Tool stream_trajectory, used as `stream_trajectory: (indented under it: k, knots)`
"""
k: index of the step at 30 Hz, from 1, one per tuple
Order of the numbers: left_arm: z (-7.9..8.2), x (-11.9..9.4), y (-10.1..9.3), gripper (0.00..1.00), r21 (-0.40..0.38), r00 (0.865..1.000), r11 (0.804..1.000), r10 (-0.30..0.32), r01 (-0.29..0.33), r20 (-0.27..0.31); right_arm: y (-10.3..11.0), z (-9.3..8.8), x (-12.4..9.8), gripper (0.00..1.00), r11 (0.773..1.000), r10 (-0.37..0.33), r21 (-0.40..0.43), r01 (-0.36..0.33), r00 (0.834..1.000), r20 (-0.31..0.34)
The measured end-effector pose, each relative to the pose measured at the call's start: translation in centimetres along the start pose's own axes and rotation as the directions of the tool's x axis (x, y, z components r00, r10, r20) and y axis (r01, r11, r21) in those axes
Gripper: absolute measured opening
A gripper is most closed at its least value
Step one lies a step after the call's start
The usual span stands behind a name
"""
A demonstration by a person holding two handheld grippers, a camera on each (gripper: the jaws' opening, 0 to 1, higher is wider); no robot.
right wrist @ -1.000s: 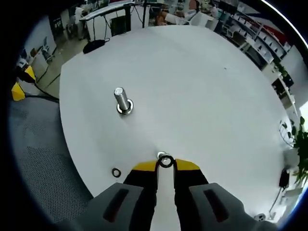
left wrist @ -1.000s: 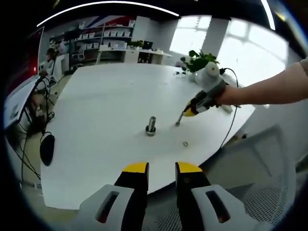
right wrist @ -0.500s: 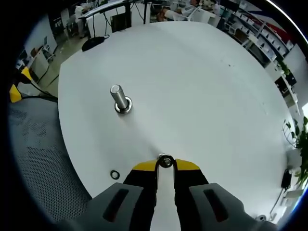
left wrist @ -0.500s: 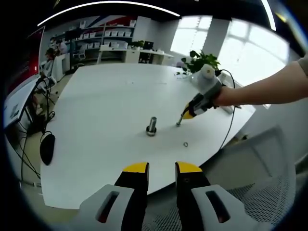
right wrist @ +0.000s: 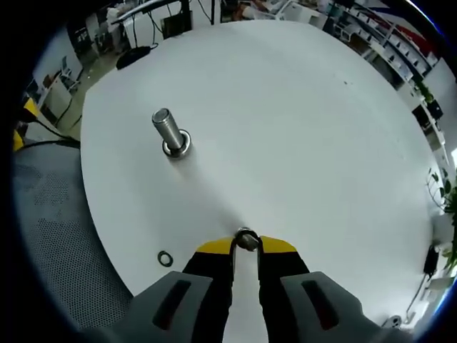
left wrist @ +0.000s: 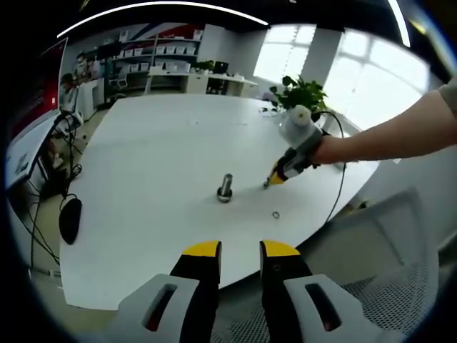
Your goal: Place the washer onto the threaded stud by aligning its center hole with the stud, sliding it down to the base, and recovering from edge contact or off-axis alignment until the washer reaches the visible bottom stop.
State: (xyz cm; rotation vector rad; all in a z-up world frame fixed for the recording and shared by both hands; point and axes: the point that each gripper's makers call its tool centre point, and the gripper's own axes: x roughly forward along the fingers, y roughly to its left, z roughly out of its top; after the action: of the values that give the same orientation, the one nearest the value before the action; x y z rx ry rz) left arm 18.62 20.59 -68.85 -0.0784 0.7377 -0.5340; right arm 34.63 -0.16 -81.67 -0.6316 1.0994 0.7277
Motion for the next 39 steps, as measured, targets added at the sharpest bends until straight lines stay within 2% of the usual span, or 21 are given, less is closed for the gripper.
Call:
stream_trajectory:
  k: [3, 6, 17, 22, 35, 39]
  knots:
    - [-0.1, 0.0, 0.0, 0.19, 0.002, 1.000, 1.000, -0.001, 0.001, -0.006, 0.2, -0.3, 0.6, 0.14, 1.000, -0.006, 0.004, 0.006, 1.000, -0.008]
    - [-0.2, 0.0, 0.0, 0.19, 0.003, 1.000, 1.000, -0.001, 0.001, -0.009, 0.1, -0.7, 1.0, 0.14, 0.999, -0.021, -0.035, 0.020, 0.999, -0.032]
    - [-0.1, 0.1, -0.1, 0.19, 0.004, 1.000, 1.000, -0.006, 0.006, -0.009, 0.2, -0.3, 1.3, 0.15, 1.000, -0.003, -0.008, 0.003, 1.000, -0.021]
    - [-0.1, 0.1, -0.2, 0.19, 0.006, 1.000, 1.000, -0.012, 0.012, -0.009, 0.3, -0.9, 1.6, 0.18, 1.000, -0.002, -0.017, 0.001, 0.999, -0.042]
    - [0.3, 0.0, -0.1, 0.18, -0.001, 1.000, 1.000, -0.013, 0.013, 0.014, 0.4, -2.2, 0.9, 0.21, 1.000, 0.006, 0.000, -0.006, 0.999, -0.054]
    - [0.3, 0.0, -0.2, 0.18, -0.001, 1.000, 1.000, -0.014, 0.014, 0.013, 1.2, -2.4, 0.3, 0.23, 0.999, 0.026, 0.028, -0.025, 0.999, -0.038]
